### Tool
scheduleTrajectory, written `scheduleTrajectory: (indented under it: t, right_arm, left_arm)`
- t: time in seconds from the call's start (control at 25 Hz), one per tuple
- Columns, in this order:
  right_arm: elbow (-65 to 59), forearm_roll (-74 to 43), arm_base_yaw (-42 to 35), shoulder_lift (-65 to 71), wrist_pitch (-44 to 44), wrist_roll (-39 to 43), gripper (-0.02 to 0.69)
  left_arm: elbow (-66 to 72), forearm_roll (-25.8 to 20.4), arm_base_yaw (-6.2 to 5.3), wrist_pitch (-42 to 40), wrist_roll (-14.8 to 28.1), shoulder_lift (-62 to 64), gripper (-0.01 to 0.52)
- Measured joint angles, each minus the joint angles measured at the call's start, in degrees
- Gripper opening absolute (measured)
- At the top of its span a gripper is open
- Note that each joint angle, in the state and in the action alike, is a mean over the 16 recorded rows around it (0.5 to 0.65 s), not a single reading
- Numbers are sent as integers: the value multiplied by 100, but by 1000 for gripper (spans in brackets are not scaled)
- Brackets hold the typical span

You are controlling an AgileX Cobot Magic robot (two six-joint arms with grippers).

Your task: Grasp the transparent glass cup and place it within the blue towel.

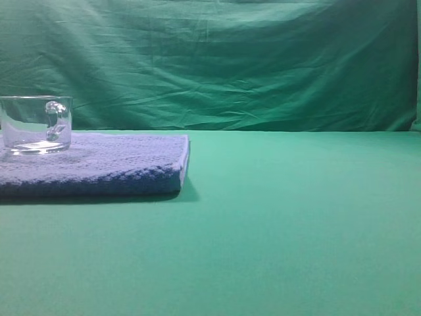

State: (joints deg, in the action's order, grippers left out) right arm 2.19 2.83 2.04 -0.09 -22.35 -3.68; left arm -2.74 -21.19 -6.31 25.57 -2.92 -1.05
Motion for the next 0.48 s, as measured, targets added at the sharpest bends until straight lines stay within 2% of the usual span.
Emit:
scheduleTrajectory:
  t: [0.48]
  right_arm:
    - [-351,87,-5,-37,-115,-2,0]
  left_arm:
    - [0,0,0,0,0,0,0]
